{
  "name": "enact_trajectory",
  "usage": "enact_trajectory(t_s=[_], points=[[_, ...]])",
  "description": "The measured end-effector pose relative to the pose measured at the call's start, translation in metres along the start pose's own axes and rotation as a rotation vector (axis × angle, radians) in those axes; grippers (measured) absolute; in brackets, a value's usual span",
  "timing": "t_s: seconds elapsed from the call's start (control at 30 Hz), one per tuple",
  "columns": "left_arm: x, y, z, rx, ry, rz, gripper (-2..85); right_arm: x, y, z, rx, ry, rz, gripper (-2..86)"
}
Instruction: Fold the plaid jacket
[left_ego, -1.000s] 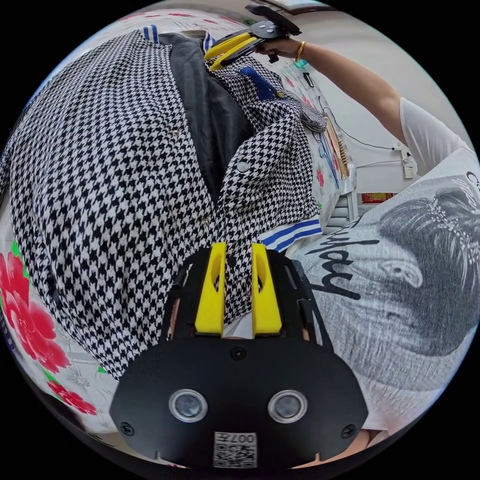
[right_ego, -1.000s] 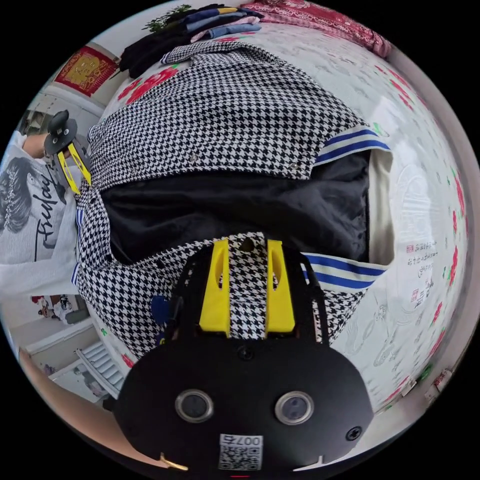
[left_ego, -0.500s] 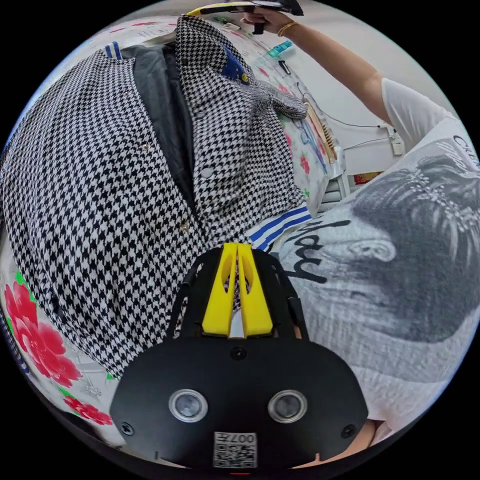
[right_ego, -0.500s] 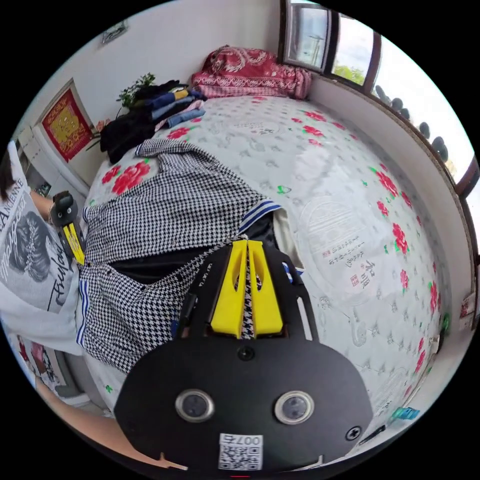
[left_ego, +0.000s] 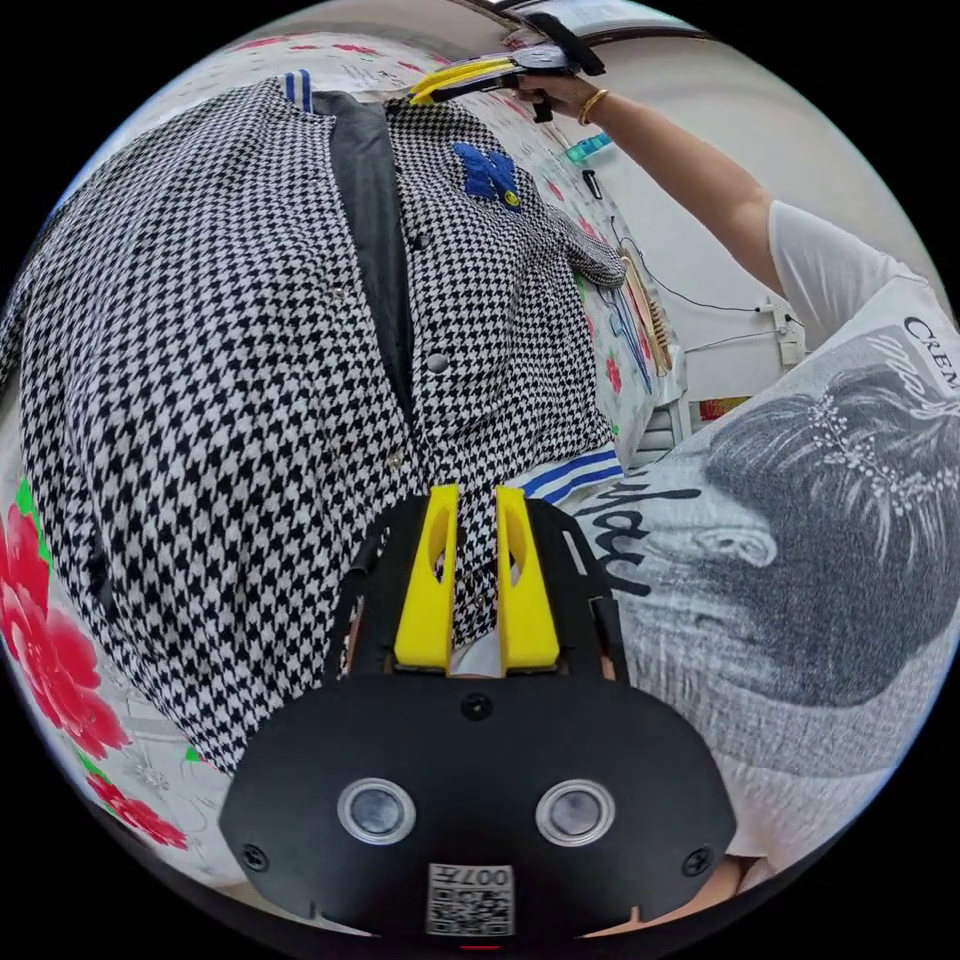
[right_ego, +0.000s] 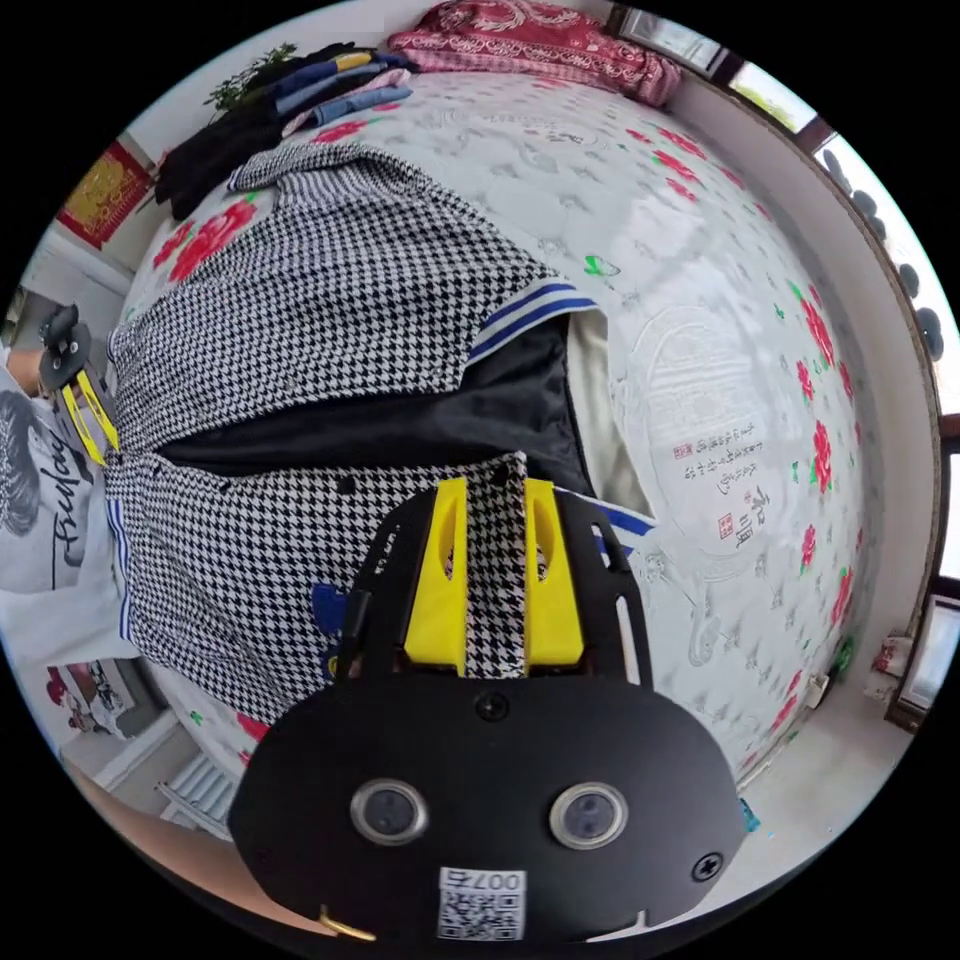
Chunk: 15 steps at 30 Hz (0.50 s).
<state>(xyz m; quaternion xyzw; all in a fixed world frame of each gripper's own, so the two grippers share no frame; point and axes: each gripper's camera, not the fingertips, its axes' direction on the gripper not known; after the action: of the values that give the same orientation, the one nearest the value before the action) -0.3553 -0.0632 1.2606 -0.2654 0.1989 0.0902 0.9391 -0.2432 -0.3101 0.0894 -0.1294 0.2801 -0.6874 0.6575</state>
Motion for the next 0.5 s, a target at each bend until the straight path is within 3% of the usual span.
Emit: enact_trajectory(t_s=[0.07, 0.2, 0.37, 0.5], points=[[0.006, -0.009, 0.005, -0.021, -0.023, 0.04, 6.4, -0.003, -0.004, 0.014, -0.071, 0.082, -0.025, 3.0], [0.01, -0.013, 0.006, -0.031, -0.054, 0.053, 6.5, 0.008, -0.016, 0.023, -0.053, 0.011, -0.015, 1.8], [0.0, -0.007, -0.008, 0.007, -0.091, -0.005, 8.4, 0.003, -0.02, 0.028, -0.19, 0.05, -0.125, 0.0], [-0.007, -0.001, -0.017, 0.055, -0.091, -0.049, 9.6, -0.006, 0.0, -0.009, -0.069, 0.015, -0.142, -0.2]])
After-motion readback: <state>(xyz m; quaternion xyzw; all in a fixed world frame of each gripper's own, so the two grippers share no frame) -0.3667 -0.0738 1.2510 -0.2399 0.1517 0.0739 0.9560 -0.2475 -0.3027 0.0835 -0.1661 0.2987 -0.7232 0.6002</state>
